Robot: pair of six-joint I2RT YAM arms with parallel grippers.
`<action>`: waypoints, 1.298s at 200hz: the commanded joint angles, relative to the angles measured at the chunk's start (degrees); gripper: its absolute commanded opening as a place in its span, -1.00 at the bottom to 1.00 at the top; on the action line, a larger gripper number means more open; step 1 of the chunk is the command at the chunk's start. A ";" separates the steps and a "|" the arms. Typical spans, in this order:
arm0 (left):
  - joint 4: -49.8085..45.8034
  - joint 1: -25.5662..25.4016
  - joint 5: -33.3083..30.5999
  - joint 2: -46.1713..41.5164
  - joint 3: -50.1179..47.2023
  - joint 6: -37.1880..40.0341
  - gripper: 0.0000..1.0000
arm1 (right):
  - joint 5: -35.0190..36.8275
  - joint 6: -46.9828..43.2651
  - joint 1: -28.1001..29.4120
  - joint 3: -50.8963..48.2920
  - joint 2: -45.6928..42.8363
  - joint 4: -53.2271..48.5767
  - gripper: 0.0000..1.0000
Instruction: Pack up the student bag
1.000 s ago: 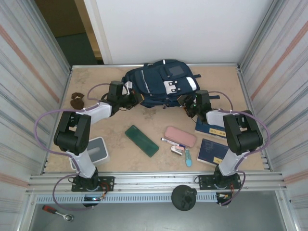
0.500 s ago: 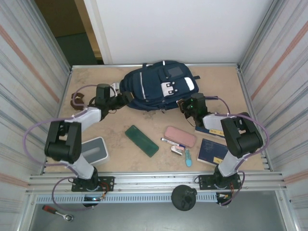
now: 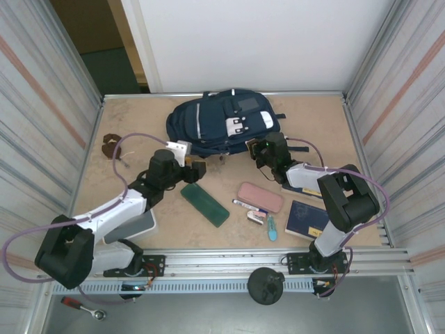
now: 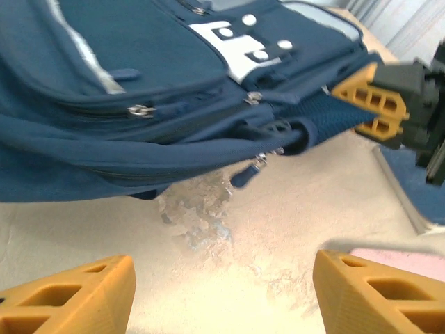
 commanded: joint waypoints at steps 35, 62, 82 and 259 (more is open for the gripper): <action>14.12 -12.20 -15.15 12.74 2.56 12.25 0.27 | -2.31 1.78 1.68 5.20 -2.09 3.46 -1.00; 19.19 -14.51 -20.12 19.58 5.16 14.05 0.22 | -2.13 1.62 2.04 6.01 -1.90 3.27 -1.00; 23.73 -14.77 -24.21 23.89 5.77 14.10 0.19 | -2.31 1.69 2.04 6.31 -1.71 3.36 -1.00; 28.15 -11.52 -29.64 34.48 12.50 14.15 -0.96 | -3.48 -1.45 0.96 5.88 -0.97 1.11 -1.00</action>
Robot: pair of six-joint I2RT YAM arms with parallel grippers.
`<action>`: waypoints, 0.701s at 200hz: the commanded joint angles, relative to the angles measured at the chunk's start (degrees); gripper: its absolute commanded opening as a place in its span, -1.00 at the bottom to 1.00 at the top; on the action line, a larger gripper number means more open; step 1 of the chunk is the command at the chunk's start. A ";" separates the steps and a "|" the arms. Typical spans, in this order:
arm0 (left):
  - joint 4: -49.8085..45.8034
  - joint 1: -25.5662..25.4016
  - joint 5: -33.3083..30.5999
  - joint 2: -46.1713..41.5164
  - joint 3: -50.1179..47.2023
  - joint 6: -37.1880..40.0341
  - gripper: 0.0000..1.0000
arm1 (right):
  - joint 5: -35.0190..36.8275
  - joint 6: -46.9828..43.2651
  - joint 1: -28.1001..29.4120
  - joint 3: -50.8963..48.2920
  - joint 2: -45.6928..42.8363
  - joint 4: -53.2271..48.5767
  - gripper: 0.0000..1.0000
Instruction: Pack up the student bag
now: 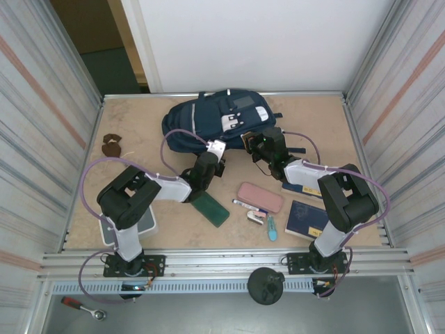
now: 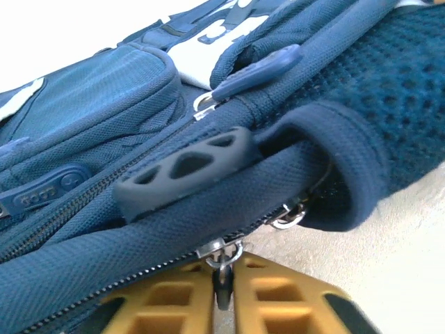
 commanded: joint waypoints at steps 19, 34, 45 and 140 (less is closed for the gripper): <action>4.51 0.86 -0.26 -1.56 -2.70 0.05 -1.00 | -4.87 -3.85 -1.56 2.33 -1.78 -2.22 -1.00; 4.68 1.65 0.95 -3.56 -4.81 -0.45 -1.00 | -7.18 -5.29 -3.26 2.04 -2.01 -4.60 -1.00; 4.68 2.35 1.80 -4.81 -6.26 -0.72 -1.00 | -8.89 -5.95 -4.35 1.36 -2.06 -5.28 -1.00; 2.28 9.34 6.87 -11.78 -14.53 -2.24 -1.00 | -14.36 -18.10 -12.20 3.21 -5.00 -18.50 -1.00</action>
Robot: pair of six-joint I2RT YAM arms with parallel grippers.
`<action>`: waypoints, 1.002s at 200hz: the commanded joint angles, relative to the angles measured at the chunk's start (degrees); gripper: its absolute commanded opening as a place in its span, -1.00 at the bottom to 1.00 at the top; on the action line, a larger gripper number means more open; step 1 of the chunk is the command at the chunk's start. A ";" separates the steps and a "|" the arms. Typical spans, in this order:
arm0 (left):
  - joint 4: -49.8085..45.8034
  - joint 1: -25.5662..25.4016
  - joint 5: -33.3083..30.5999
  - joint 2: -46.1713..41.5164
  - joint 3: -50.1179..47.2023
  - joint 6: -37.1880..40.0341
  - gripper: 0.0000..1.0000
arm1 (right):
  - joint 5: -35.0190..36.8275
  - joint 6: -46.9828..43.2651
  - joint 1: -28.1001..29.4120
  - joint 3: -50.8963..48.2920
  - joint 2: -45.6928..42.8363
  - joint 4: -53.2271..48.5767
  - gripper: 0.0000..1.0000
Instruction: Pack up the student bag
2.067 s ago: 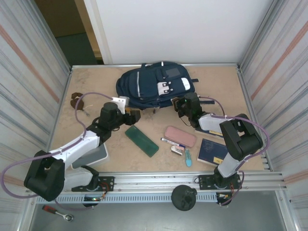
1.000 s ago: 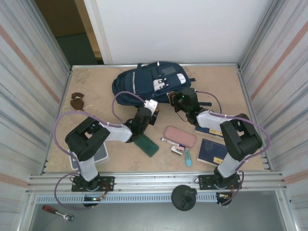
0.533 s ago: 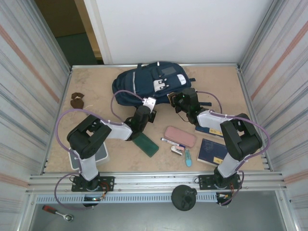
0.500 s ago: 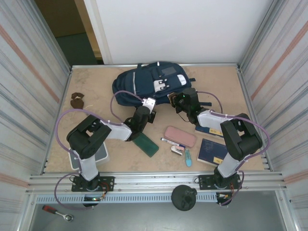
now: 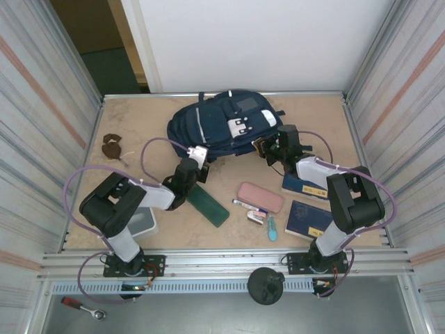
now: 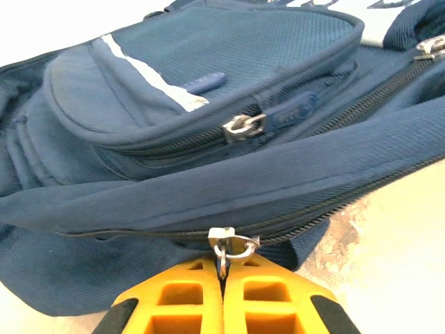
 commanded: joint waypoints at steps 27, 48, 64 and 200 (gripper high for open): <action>-7.80 3.58 5.25 -4.55 -0.83 -2.53 -1.00 | -2.62 -14.19 -4.82 4.34 -2.45 -10.48 -1.00; -10.23 2.44 7.61 -4.51 0.11 -2.46 -1.00 | -3.36 -15.81 -6.34 4.48 -0.79 -10.60 -0.96; -12.17 0.85 8.15 -4.01 2.04 -2.50 -1.00 | -5.12 -16.54 -7.29 6.31 1.83 -9.86 -0.88; -25.21 -7.41 7.98 0.74 15.85 -7.71 -1.00 | -16.48 -17.64 -7.22 0.05 0.31 -8.21 0.66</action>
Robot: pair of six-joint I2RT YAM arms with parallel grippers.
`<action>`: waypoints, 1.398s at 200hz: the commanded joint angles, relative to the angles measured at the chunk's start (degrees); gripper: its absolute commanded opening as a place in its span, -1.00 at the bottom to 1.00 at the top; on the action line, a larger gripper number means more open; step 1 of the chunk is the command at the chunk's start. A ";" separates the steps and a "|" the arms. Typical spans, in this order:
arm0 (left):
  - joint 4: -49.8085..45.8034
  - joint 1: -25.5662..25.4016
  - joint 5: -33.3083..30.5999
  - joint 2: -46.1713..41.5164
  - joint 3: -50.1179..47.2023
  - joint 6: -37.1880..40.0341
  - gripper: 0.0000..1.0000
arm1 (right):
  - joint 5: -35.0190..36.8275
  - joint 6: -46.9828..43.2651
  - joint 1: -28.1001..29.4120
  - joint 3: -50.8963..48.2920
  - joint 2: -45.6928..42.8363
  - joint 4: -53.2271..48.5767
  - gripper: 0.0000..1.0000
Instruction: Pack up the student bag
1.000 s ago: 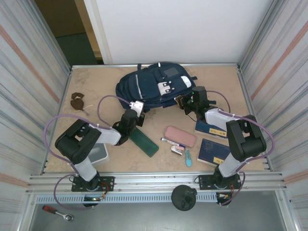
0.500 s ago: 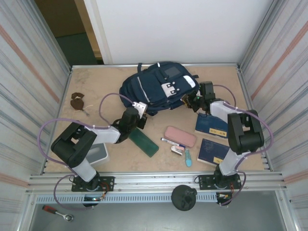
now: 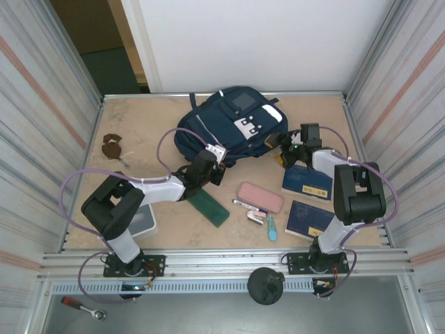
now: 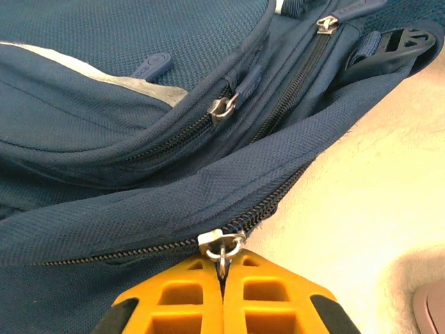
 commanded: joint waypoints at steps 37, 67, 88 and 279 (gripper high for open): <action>0.94 -1.47 0.37 0.29 1.65 -1.42 -1.00 | 5.72 9.97 11.97 -2.54 1.70 12.00 0.59; 1.45 -1.64 -0.08 -0.20 0.43 -1.36 -1.00 | 7.59 12.31 14.34 1.59 6.90 13.80 0.14; 1.38 -1.58 -1.47 -0.96 -0.77 -1.09 -1.00 | 8.98 9.13 13.82 3.01 7.77 11.07 -0.35; -0.15 11.70 21.36 -7.31 -5.92 -0.58 -1.00 | 27.81 -59.23 27.46 4.13 -8.69 -10.34 0.59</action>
